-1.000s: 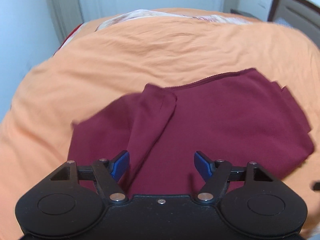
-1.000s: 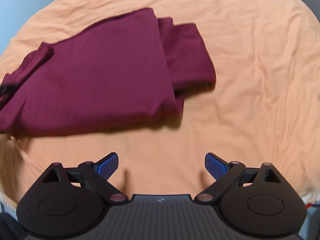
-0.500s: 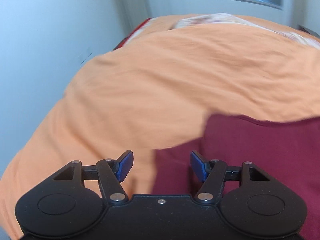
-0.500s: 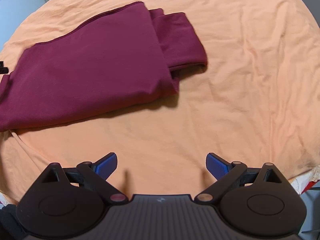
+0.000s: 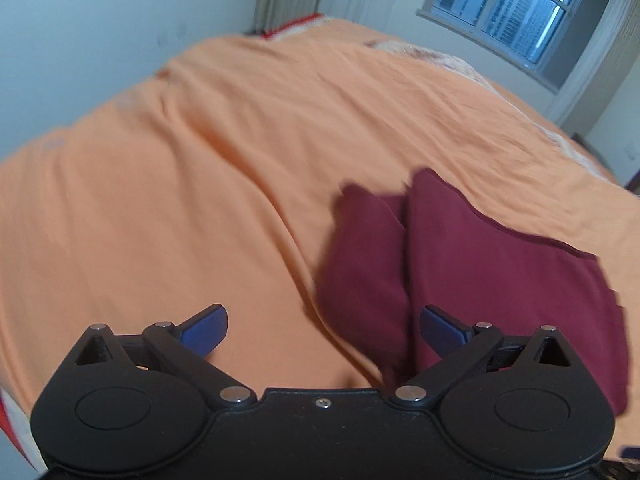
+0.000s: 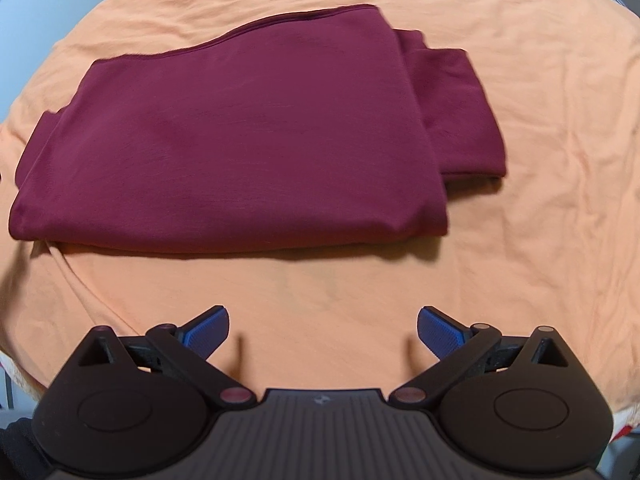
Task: Fold small clothes
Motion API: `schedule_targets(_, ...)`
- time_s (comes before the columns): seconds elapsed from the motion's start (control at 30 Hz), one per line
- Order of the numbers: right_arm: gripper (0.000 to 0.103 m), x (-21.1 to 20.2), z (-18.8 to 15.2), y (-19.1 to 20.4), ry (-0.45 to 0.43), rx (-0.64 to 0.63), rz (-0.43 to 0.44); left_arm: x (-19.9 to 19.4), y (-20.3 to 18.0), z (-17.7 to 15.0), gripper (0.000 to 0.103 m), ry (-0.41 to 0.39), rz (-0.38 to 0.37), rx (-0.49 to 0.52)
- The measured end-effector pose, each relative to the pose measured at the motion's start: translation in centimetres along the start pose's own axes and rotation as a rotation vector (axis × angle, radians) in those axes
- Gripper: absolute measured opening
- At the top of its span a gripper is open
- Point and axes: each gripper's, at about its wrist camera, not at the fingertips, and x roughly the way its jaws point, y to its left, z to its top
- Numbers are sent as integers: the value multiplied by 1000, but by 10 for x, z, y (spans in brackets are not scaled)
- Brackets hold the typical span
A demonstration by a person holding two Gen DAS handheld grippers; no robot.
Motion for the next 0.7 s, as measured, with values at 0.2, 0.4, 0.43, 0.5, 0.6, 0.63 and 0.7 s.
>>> schedule_targets(0.2,103,-1,1,10,8,-63,7,8,-15,-20,102,13,-54,63)
schedule_targets(0.4,103,-5,-6,6,16,-61,-1,27,-3,19,86,-48,-28,63)
schedule_targets(0.43,103,-5,-7,4,17,-52,-3,32,1,25,82,-45,-43,53)
schedule_targets(0.5,103,-7,-9,0,14,-33,-8,41,8,35,78,-11,-71,34)
schedule_targets(0.6,103,-10,-10,-5,5,-6,-15,59,15,36,72,78,-124,-16)
schedule_targets(0.63,103,-10,-10,-6,5,0,-17,62,17,37,54,98,-136,-28)
schedule_targets(0.7,103,-11,-11,-7,4,7,-17,62,14,35,36,127,-128,-12)
